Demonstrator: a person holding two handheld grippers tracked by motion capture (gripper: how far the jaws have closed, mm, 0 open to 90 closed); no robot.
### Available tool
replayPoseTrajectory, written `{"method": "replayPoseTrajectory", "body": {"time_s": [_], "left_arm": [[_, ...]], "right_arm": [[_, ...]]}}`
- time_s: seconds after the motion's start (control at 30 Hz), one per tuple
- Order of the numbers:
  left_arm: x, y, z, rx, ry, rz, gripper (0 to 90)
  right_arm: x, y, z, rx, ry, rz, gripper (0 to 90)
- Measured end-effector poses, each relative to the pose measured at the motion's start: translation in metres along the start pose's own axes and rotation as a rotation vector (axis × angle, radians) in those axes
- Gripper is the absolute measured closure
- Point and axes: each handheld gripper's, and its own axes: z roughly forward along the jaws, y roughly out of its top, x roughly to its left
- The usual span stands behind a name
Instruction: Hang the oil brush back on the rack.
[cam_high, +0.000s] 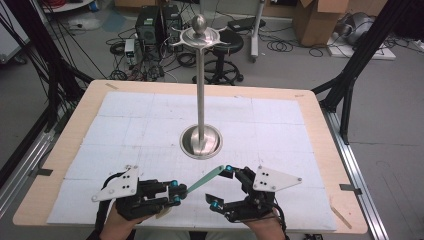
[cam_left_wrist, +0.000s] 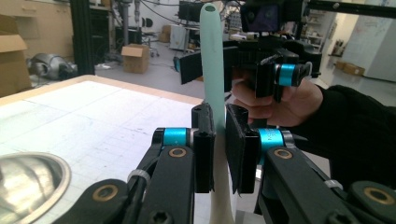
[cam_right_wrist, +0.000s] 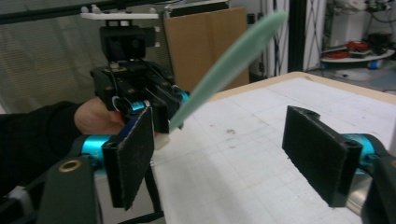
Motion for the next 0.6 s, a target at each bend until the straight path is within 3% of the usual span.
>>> {"method": "replayPoseTrajectory", "body": {"time_s": [0.3,0.6], "left_arm": [[-0.0038,-0.0051,0.0087,0.033,-0.023,0.009,81.3],[-0.0033,-0.0075,0.01,0.033,-0.032,0.001,81.3]], "right_arm": [[0.0012,0.0012,-0.0001,-0.028,0.072,0.001,35.1],[0.0013,0.0014,-0.0012,-0.046,0.104,0.003,45.7]]}}
